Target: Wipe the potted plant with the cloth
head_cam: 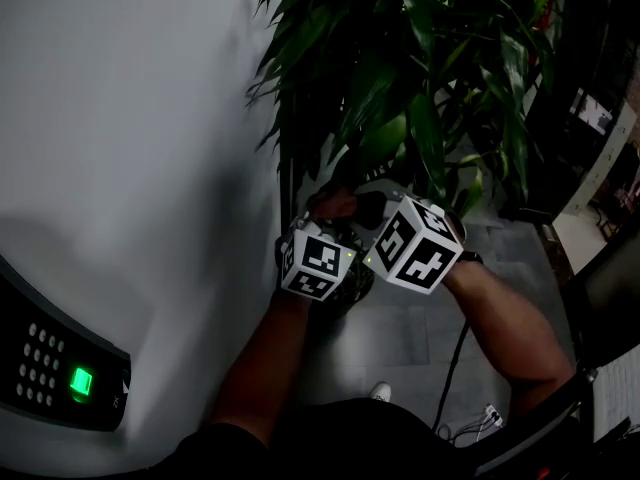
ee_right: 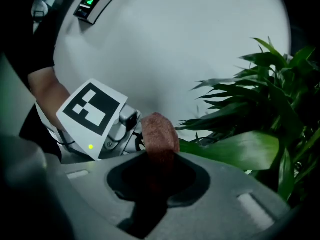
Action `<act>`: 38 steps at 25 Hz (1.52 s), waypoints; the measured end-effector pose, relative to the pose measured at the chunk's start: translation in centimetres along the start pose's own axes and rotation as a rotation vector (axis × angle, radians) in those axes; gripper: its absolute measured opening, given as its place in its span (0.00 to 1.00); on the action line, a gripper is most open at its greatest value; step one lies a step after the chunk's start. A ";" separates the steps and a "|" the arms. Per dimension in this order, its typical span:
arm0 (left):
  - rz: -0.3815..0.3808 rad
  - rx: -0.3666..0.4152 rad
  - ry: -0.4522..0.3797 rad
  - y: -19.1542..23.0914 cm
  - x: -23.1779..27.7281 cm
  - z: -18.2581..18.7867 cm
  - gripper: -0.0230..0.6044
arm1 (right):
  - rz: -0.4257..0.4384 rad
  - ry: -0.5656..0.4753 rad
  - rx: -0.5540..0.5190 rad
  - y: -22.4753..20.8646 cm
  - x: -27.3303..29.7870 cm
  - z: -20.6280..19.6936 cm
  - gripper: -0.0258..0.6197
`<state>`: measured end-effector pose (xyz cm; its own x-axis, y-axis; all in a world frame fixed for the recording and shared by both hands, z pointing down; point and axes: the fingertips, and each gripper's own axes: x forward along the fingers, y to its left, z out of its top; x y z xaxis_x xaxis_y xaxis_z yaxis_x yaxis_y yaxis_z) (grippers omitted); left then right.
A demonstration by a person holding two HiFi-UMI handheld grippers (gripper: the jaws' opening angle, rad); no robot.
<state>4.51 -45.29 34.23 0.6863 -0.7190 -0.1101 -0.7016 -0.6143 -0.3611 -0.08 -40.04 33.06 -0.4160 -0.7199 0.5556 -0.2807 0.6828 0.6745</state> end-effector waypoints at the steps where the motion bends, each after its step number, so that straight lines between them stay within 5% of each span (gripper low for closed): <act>1: 0.003 -0.007 -0.002 0.0 -0.2 -0.1 0.07 | 0.007 -0.003 -0.002 0.4 -0.2 0.1 0.14; 11: 0.023 -0.030 0.011 1.0 -0.4 -0.5 0.07 | -0.043 -0.083 -0.023 1.5 -4.5 2.5 0.14; 23: 0.025 -0.016 0.025 2.1 0.2 -0.7 0.07 | -0.373 0.086 -0.081 -11.2 -1.6 0.1 0.14; 31: 0.034 0.020 0.027 3.0 0.4 -0.1 0.07 | -0.361 0.152 -0.126 -12.1 1.9 -0.8 0.14; 38: 0.034 0.015 0.045 2.7 0.4 -1.0 0.07 | -0.263 0.124 -0.130 -8.4 3.0 -0.6 0.14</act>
<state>2.63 -47.58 34.17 0.6525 -0.7535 -0.0805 -0.7210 -0.5846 -0.3721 1.54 -48.04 29.38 -0.2328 -0.8849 0.4034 -0.2483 0.4552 0.8551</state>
